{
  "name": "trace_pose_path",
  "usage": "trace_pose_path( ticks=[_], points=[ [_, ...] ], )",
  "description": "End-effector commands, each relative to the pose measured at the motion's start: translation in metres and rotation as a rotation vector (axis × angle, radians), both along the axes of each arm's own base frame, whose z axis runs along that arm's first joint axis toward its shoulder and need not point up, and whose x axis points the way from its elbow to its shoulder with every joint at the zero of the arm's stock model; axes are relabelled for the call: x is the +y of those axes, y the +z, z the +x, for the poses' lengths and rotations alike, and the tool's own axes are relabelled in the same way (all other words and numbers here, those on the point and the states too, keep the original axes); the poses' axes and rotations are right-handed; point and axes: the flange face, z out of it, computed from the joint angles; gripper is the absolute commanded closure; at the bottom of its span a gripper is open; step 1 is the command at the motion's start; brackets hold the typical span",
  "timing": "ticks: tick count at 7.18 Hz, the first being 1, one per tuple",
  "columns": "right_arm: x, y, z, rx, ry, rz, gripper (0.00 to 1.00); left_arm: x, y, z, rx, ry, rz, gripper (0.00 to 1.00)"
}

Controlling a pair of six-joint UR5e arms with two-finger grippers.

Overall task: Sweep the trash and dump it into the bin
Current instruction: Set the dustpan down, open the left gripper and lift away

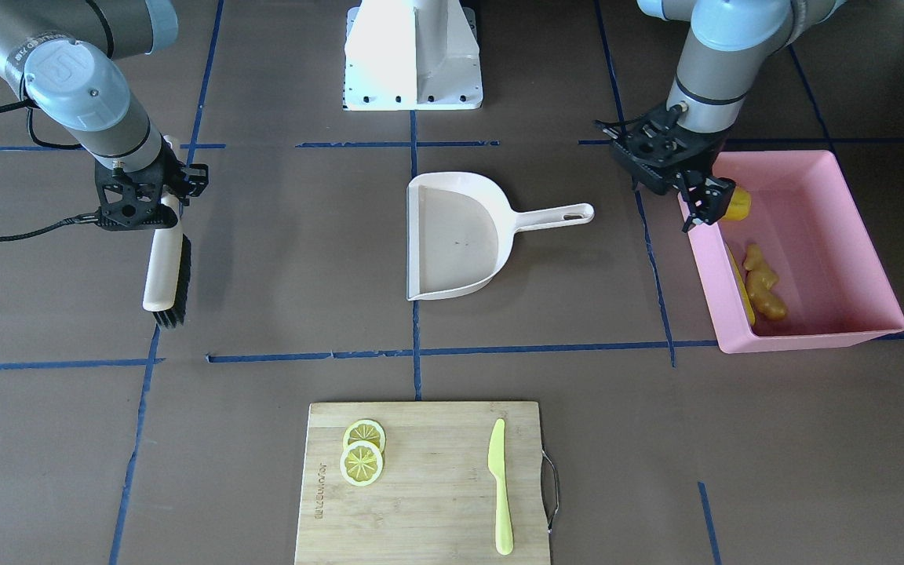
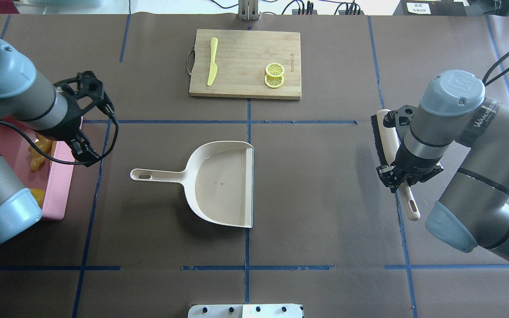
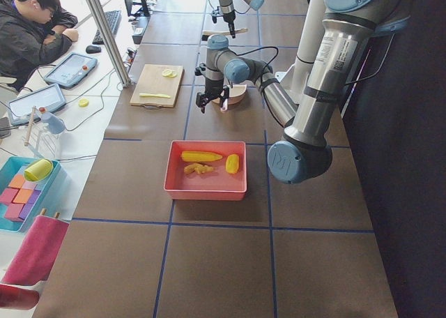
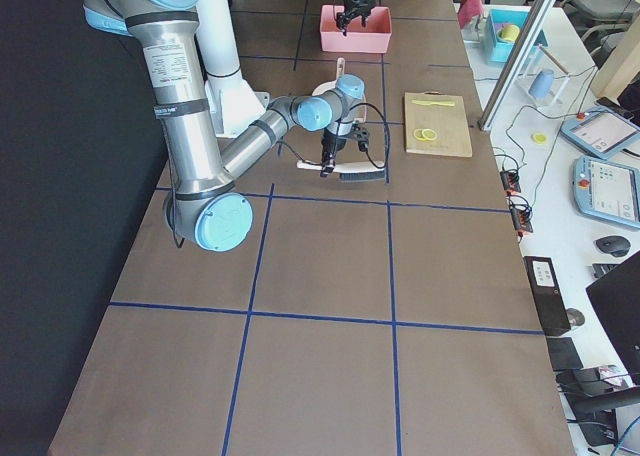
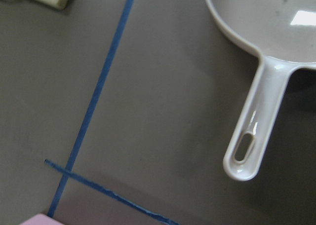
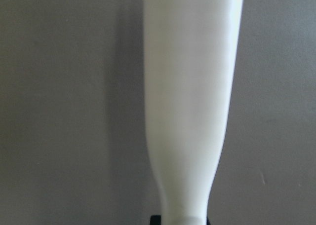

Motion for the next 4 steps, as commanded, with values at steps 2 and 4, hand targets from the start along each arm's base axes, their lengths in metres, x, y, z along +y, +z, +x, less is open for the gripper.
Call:
trace_pose_path(
  ticks=[2,4],
  points=[
    [0.000,-0.003,0.000,-0.004,0.001,0.003,0.97,-0.024,0.075,-0.110,-0.064,-0.282,-0.181,0.00],
    [0.000,-0.003,0.000,-0.004,0.001,0.003,0.97,-0.019,0.140,-0.190,-0.128,-0.420,-0.285,0.00]
  ],
)
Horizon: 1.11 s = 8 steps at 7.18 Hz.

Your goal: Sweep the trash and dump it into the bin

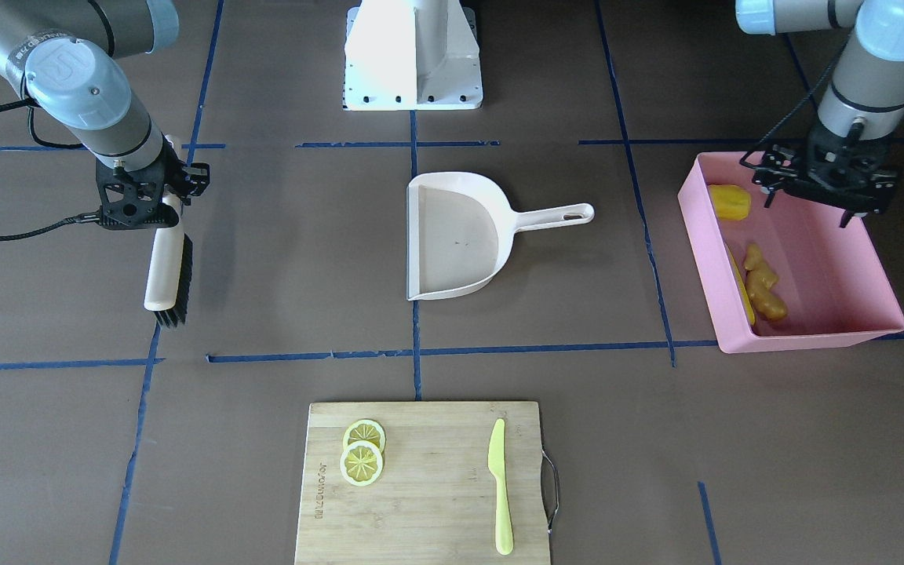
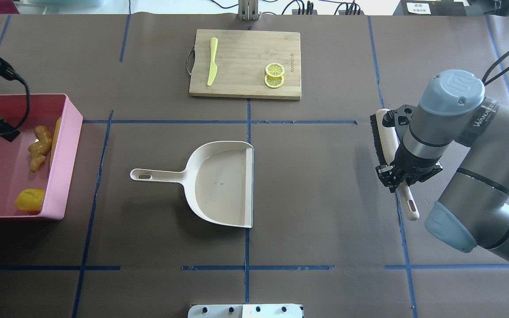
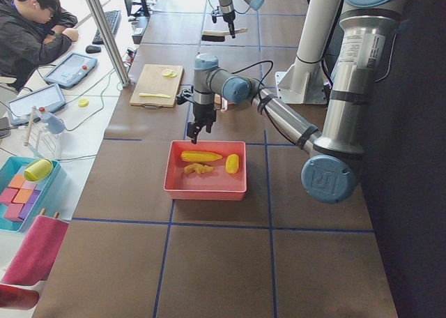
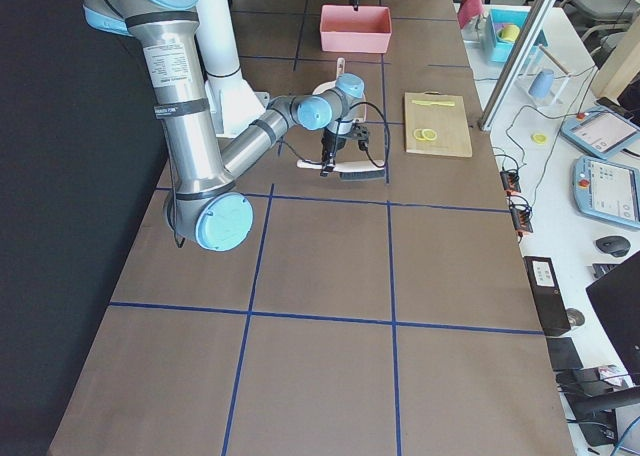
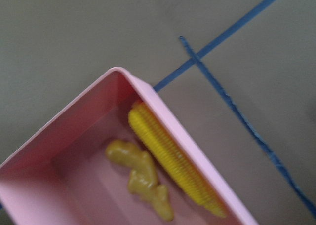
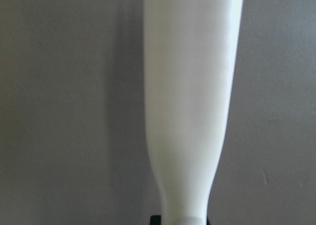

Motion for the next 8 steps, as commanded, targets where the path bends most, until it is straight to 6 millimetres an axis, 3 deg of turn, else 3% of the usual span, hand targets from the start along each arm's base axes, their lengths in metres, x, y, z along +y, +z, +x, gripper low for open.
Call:
trace_pose_path(
  ticks=[1,4,5,6,8],
  points=[
    [0.000,-0.001,0.000,-0.002,0.000,0.002,0.97,-0.002,0.040,-0.076,-0.030,-0.121,-0.062,0.00],
    [0.000,-0.003,-0.001,-0.004,-0.001,0.004,0.97,0.001,0.136,-0.210,0.109,-0.004,-0.103,0.00],
    [0.000,-0.003,0.000,-0.004,0.000,0.004,0.98,0.008,0.165,-0.234,0.173,-0.023,-0.141,0.00],
    [0.000,-0.004,-0.001,-0.006,-0.001,0.006,0.98,0.032,0.196,-0.244,0.208,-0.053,-0.200,0.00],
    [0.002,-0.011,0.003,-0.019,-0.002,0.023,0.97,0.049,0.209,-0.250,0.233,-0.074,-0.225,0.00]
  ],
)
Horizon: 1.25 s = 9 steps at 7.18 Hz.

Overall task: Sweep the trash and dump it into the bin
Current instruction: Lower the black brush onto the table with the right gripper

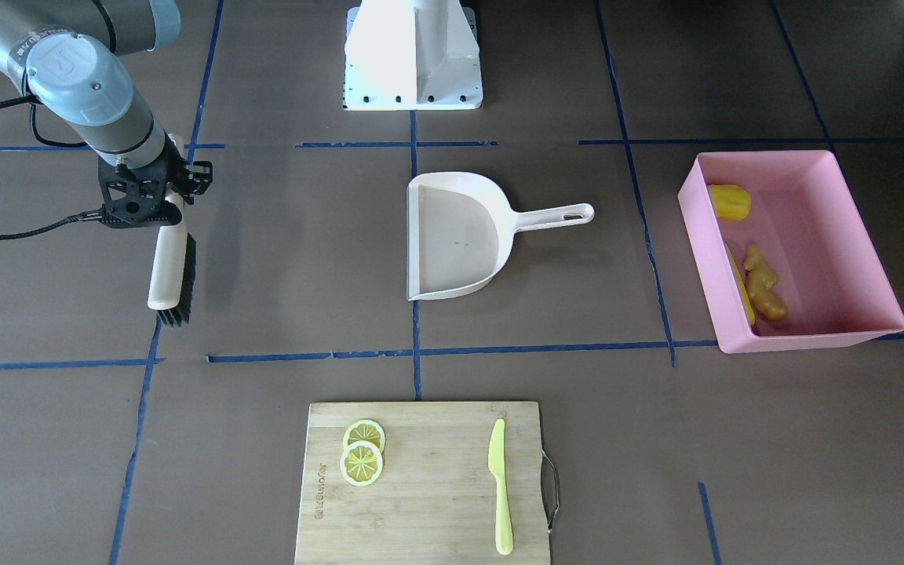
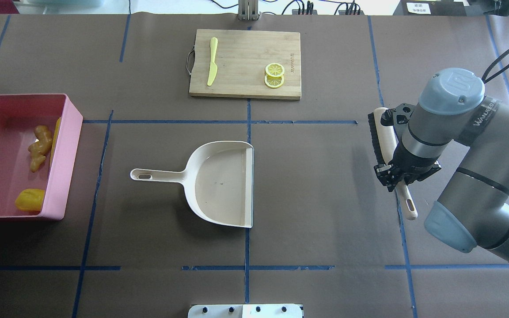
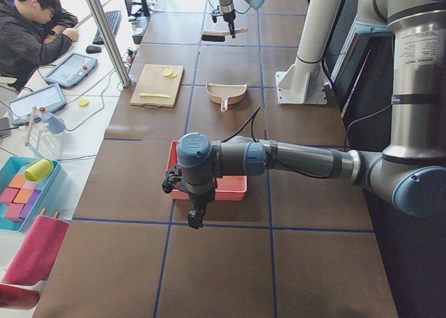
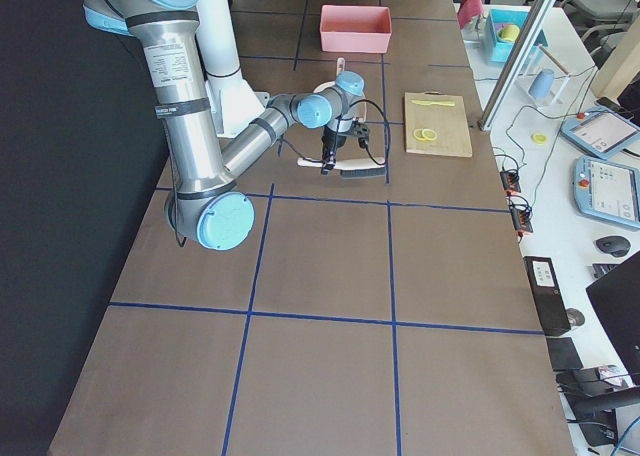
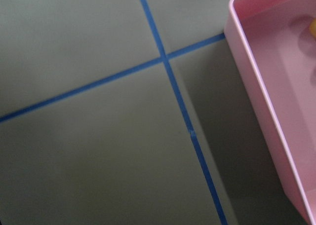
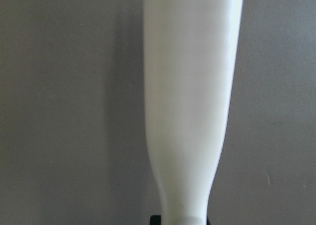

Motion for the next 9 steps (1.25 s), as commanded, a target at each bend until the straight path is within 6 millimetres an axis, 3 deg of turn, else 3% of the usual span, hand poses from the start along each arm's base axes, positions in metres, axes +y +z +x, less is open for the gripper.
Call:
trace_pose_path(
  ticks=[1,2,4,5,7,9],
  points=[
    [0.004,-0.006,0.008,-0.027,-0.002,0.030,0.98,0.012,0.011,-0.007,0.024,-0.018,-0.021,0.00],
    [0.015,0.016,0.022,-0.033,-0.004,0.038,0.99,0.012,0.013,-0.007,0.023,-0.018,-0.010,0.00],
    [0.046,0.096,0.074,-0.049,0.014,0.047,0.99,0.014,0.014,-0.007,0.024,-0.018,0.001,0.00],
    [0.056,0.124,0.096,-0.039,0.000,0.053,0.99,0.017,0.018,-0.006,0.025,-0.018,-0.008,0.00],
    [0.055,0.168,0.142,-0.046,-0.029,0.005,0.98,0.017,0.017,-0.006,0.024,-0.019,-0.006,0.00],
    [0.043,0.213,0.162,-0.037,-0.046,-0.033,0.97,0.017,0.016,-0.006,0.024,-0.018,-0.005,0.00]
  ],
)
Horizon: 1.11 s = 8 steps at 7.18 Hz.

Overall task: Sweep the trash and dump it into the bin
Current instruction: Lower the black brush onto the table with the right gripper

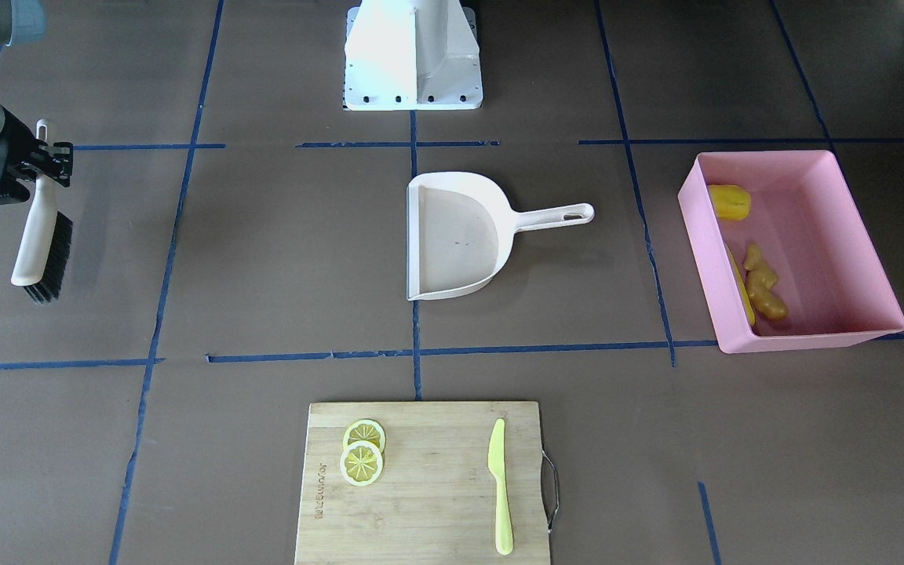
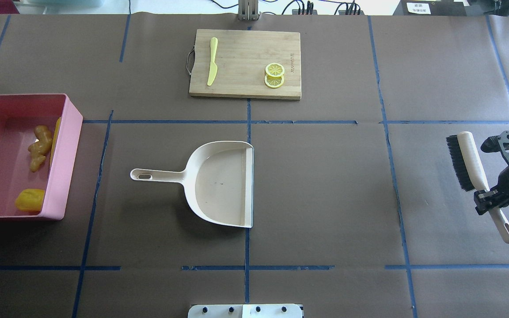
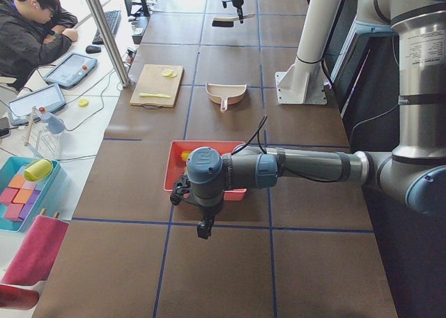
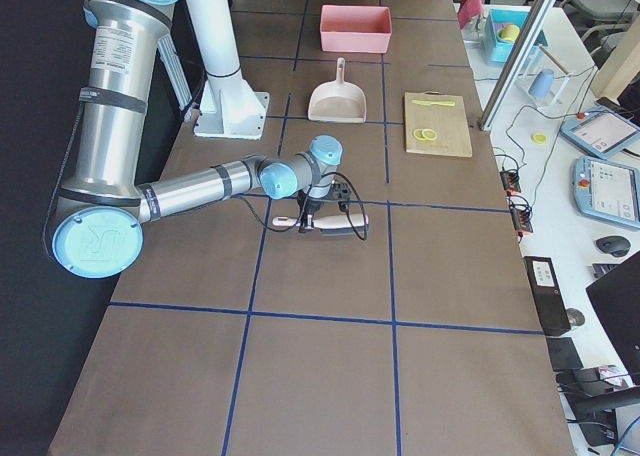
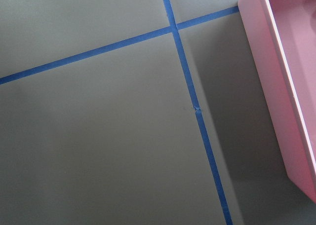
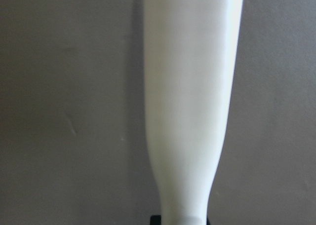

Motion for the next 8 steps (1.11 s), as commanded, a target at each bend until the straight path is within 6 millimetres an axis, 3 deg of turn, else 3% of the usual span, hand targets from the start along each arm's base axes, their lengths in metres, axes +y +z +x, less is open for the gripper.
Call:
trace_pose_path(
  ticks=[1,4,6,8],
  points=[
    [-0.005,0.035,0.018,0.012,-0.015,-0.025,0.96,-0.001,0.000,0.001,0.000,0.001,0.000,0.00],
    [0.010,0.064,0.032,0.035,-0.052,-0.040,0.83,-0.001,0.002,0.001,0.001,0.001,0.004,0.00],
    [0.002,0.057,0.035,0.026,-0.039,-0.021,0.00,-0.001,0.002,0.001,0.001,0.001,0.004,0.00],
    [-0.021,0.042,0.053,0.004,0.027,0.014,0.00,-0.001,0.002,0.001,0.001,0.001,0.005,0.00]
  ],
)
